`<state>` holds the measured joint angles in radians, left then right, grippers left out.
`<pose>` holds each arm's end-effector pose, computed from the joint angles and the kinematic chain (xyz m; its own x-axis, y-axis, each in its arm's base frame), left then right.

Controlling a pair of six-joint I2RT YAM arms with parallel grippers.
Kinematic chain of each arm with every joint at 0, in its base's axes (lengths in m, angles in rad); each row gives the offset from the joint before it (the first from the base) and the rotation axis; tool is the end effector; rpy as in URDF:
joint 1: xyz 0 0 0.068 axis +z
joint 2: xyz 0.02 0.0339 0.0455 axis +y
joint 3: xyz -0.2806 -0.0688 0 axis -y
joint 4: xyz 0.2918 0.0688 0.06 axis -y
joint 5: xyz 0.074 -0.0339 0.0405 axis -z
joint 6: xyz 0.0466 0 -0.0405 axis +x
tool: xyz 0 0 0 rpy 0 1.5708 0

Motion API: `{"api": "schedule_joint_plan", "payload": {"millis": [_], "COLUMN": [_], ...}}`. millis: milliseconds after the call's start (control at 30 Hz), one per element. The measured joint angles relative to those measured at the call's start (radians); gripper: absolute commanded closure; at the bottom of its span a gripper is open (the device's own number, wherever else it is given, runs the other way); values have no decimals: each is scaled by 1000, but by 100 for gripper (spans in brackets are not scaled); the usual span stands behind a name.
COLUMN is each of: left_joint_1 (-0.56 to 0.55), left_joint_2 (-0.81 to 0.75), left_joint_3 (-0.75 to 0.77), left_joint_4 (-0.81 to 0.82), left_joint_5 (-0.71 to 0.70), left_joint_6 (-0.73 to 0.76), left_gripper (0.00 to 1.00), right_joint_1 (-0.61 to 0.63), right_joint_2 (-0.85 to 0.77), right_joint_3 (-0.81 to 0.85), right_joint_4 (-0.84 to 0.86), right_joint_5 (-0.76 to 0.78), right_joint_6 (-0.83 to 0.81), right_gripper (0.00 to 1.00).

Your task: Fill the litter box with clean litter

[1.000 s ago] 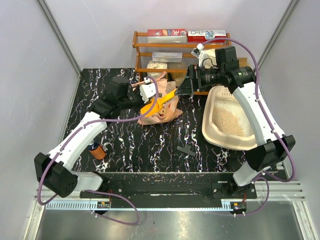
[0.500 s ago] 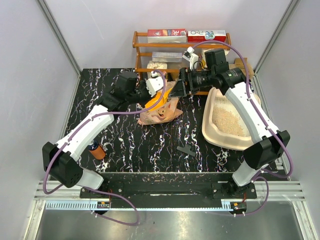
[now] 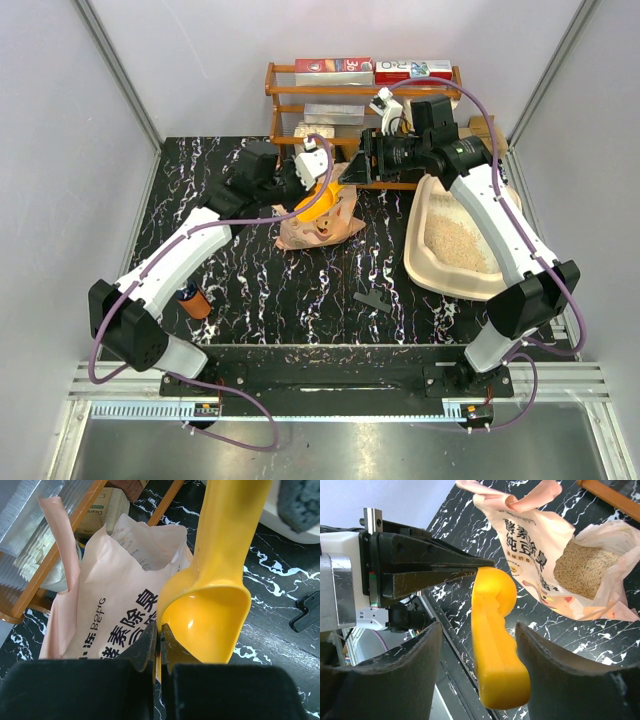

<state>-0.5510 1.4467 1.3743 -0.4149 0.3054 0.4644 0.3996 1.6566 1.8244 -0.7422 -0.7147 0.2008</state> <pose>0.3209 -0.2137 0.3752 -0.0317 0.5208 -0.8531 0.8275 0.4924 0.2699 0.3689 0.1890 0.4416 -0.6502 -0.1111 -0.7516 -0.6848 0.5142 0.5164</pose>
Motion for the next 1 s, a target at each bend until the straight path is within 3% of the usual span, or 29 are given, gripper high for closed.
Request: {"api": "schedule_joint_plan", "payload": {"millis": [167,667,800,1000], "left_joint_1": [0,0,0,0], "left_joint_2": [6,17,25,41], "left_joint_3": [0,13,13,14], "left_joint_4": [8,17,17,20], "left_joint_5": [0,9,9,11], "left_joint_6": [-23,-50,-51,-52], "left_gripper": [100,100,100,100], "right_joint_1": [1,6,8,18], "right_joint_2": [0,26,29,29], "right_joint_3": [-2,-2,-2,0], "right_joint_4": [16,21,21,29], "right_joint_5": [23,82,89,76], "right_joint_6": [10,15,21,24], "right_gripper": [43,51,64,97]}}
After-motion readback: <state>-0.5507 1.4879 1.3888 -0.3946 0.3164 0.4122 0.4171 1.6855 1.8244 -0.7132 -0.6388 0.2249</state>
